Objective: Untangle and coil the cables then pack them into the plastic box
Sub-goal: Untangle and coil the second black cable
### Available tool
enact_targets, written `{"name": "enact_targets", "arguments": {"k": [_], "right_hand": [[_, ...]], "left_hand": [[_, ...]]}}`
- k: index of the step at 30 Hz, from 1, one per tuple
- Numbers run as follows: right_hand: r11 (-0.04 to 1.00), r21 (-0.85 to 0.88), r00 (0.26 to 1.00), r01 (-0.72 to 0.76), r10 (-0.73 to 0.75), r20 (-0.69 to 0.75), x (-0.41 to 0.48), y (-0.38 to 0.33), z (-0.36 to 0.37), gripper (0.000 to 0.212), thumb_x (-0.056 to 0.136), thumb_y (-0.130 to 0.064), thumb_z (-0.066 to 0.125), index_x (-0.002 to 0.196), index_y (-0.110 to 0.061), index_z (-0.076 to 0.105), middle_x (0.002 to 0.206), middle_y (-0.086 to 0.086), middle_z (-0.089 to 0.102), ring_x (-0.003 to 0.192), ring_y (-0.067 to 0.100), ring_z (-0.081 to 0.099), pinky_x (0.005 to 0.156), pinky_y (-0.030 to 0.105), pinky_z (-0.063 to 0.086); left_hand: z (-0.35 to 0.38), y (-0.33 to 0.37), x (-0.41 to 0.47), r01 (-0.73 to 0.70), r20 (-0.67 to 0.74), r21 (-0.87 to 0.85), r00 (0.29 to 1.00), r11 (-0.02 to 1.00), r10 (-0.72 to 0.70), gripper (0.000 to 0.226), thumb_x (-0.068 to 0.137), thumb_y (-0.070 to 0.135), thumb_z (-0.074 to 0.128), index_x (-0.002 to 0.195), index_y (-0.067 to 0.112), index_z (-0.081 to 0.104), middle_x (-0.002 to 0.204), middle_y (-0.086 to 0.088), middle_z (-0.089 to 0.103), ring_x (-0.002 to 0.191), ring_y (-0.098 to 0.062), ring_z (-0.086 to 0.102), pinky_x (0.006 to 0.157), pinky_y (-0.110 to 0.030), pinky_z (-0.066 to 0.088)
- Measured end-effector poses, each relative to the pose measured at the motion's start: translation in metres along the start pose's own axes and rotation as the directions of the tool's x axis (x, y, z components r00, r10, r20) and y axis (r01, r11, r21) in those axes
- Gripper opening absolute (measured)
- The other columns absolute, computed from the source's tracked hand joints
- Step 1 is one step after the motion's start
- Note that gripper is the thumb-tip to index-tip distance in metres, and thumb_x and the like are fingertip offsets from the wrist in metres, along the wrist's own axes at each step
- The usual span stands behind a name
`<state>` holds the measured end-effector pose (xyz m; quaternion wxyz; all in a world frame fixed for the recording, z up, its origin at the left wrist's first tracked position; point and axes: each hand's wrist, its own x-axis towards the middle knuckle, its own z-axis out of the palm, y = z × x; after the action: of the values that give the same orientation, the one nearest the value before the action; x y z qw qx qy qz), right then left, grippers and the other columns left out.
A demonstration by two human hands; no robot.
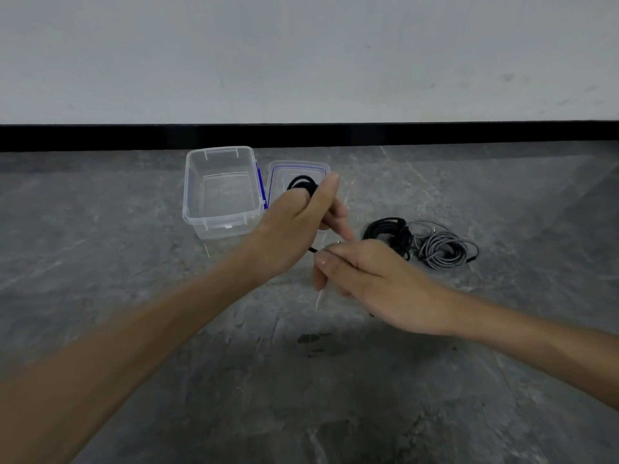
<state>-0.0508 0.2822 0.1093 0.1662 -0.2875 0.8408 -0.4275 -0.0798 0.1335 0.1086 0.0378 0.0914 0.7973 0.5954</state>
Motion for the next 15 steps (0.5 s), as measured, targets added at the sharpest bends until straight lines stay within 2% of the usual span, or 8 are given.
{"name": "enact_targets", "arguments": {"k": [2,4,5,7,8,10,12,15], "right_hand": [[0.998,-0.058,1.0,0.01,-0.009,0.002,0.002,-0.004,-0.011,0.03,0.1,-0.023,0.048,0.075,-0.019,0.065,0.051,-0.005,0.049,0.048,0.009,0.046,0.054,0.027,0.039],[0.998,-0.059,1.0,0.012,-0.011,0.015,0.004,-0.004,-0.024,0.029,0.098,-0.025,0.051,0.076,-0.018,0.068,0.066,0.007,0.064,0.064,0.025,0.061,0.068,0.045,0.05],[0.999,-0.044,0.999,0.011,-0.01,0.033,0.006,-0.004,-0.028,0.029,0.098,-0.027,0.052,0.077,-0.017,0.069,0.072,0.007,0.069,0.071,0.031,0.065,0.074,0.05,0.051],[0.999,-0.026,0.997,0.019,-0.017,0.078,0.008,-0.006,-0.035,0.028,0.096,-0.026,0.054,0.077,-0.015,0.071,0.075,0.002,0.073,0.076,0.043,0.065,0.075,0.057,0.052],[1.0,-0.021,0.995,0.023,-0.02,0.1,0.009,-0.006,-0.039,0.025,0.096,-0.022,0.057,0.077,-0.013,0.071,0.074,0.0,0.074,0.074,0.043,0.066,0.073,0.057,0.053],[0.998,-0.024,0.993,0.05,-0.047,0.111,0.013,-0.009,-0.048,0.017,0.09,-0.014,0.066,0.075,-0.007,0.071,0.071,0.0,0.074,0.071,0.029,0.07,0.073,0.043,0.056],[0.996,-0.001,0.993,0.084,-0.083,0.078,0.018,-0.008,-0.059,0.013,0.081,-0.019,0.074,0.075,-0.007,0.072,0.072,0.007,0.073,0.071,0.02,0.071,0.073,0.035,0.055],[0.991,0.058,0.993,0.118,-0.12,0.022,0.027,-0.002,-0.072,0.031,0.072,-0.042,0.078,0.078,-0.012,0.075,0.079,0.033,0.065,0.067,0.049,0.061,0.064,0.052,0.05]], "left_hand": [[-0.002,-0.003,-0.003,0.084,0.07,0.045,0.994,0.996,-0.087,0.059,0.103,0.045,0.026,0.074,0.011,0.064,0.061,0.006,0.064,0.059,0.0,0.059,0.061,-0.01,0.042],[-0.003,-0.004,-0.009,0.112,0.174,0.097,0.977,0.989,-0.127,0.068,0.102,0.049,0.019,0.067,0.009,0.061,0.052,0.009,0.055,0.048,0.001,0.047,0.055,-0.011,0.036],[-0.002,-0.003,-0.012,0.117,0.22,0.107,0.966,0.987,-0.138,0.071,0.102,0.05,0.015,0.062,0.009,0.058,0.05,0.009,0.053,0.045,0.0,0.043,0.054,-0.012,0.035],[0.0,0.001,-0.018,0.137,0.303,0.108,0.939,0.985,-0.164,0.074,0.1,0.052,0.007,0.059,0.013,0.055,0.05,0.007,0.057,0.046,0.001,0.046,0.052,-0.007,0.036],[0.001,0.001,-0.019,0.151,0.349,0.106,0.92,0.983,-0.179,0.075,0.098,0.054,0.004,0.062,0.015,0.056,0.052,0.004,0.059,0.047,0.001,0.048,0.053,-0.007,0.036],[0.004,0.002,-0.021,0.188,0.458,0.094,0.864,0.978,-0.21,0.08,0.09,0.063,-0.002,0.07,0.014,0.057,0.051,0.002,0.056,0.051,-0.005,0.049,0.056,-0.015,0.037],[0.004,0.001,-0.023,0.24,0.562,0.064,0.794,0.969,-0.234,0.085,0.08,0.071,-0.005,0.071,0.012,0.055,0.047,0.002,0.047,0.051,-0.012,0.046,0.059,-0.024,0.035],[0.003,0.003,-0.027,0.3,0.659,-0.103,0.734,0.948,-0.161,0.075,0.083,0.074,0.004,0.062,0.017,0.047,0.043,0.005,0.03,0.045,-0.014,0.041,0.058,-0.021,0.038]]}}
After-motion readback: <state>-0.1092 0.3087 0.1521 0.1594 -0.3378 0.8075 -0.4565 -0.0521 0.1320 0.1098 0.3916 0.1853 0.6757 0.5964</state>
